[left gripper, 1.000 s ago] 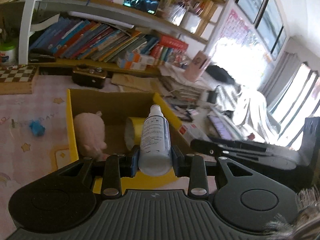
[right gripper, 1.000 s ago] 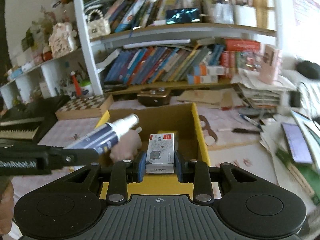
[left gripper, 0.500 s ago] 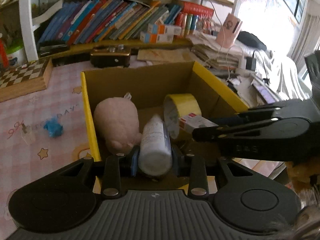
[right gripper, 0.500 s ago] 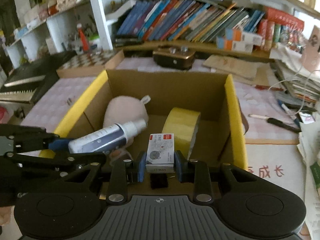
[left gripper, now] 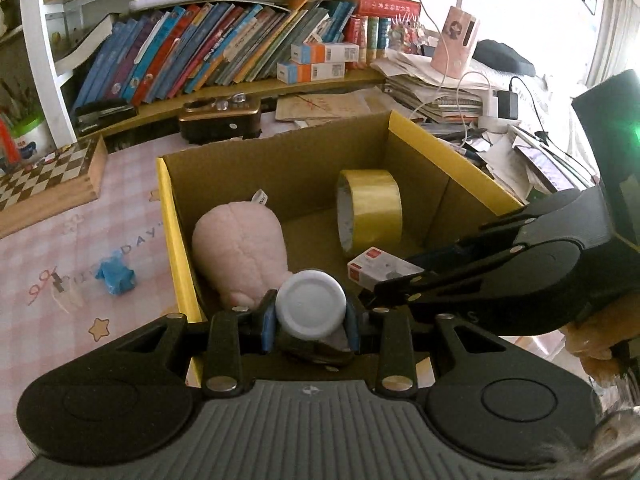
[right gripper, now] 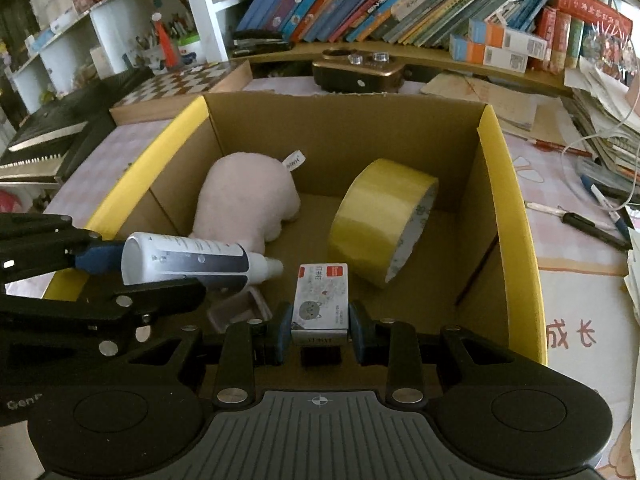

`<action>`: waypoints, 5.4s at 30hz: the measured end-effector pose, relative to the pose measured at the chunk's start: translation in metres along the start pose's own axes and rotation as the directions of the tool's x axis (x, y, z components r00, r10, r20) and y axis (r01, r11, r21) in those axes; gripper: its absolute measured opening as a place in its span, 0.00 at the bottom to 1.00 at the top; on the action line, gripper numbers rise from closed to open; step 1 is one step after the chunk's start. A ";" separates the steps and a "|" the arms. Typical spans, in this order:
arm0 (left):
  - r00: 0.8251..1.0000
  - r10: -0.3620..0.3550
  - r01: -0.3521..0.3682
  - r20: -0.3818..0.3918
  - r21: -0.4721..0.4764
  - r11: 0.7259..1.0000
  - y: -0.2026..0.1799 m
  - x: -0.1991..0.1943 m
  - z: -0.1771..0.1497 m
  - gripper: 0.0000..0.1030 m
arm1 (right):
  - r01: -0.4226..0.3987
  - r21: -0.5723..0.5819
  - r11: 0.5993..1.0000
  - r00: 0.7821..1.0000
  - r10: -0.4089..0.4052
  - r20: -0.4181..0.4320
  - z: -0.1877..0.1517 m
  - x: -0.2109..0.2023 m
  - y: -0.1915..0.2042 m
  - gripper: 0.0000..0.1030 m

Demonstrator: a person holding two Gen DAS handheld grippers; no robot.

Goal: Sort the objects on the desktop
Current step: 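Lower both into the yellow box and open both grippers, then raise both grippers out of the box and back away toward the table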

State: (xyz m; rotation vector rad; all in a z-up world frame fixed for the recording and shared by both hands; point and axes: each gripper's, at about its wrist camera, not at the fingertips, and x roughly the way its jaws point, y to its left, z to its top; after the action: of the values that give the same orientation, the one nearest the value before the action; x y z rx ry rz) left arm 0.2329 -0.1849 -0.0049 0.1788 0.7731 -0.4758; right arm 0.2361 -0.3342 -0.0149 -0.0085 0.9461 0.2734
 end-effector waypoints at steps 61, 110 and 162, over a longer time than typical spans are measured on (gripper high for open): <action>0.936 0.218 -0.172 0.275 -0.183 0.968 0.065 -0.202 -0.147 1.00 | 0.272 0.312 0.910 0.884 -0.364 0.293 -0.151 -0.130 0.140 0.73; 0.974 0.193 -0.173 0.119 -0.161 0.972 0.119 -0.232 -0.240 1.00 | 0.241 0.226 0.944 0.945 -0.281 0.168 -0.198 -0.105 0.260 0.76; 0.939 0.321 -0.280 0.123 -0.271 0.921 0.192 -0.241 -0.236 1.00 | 0.120 0.017 0.993 0.964 -0.120 0.236 -0.133 -0.058 0.320 0.81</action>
State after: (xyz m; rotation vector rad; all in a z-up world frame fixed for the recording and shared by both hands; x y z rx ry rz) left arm 0.0279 0.1440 -0.0046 0.0206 0.6216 -0.0951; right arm 0.0227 -0.0556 -0.0110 -0.0298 0.7054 0.1566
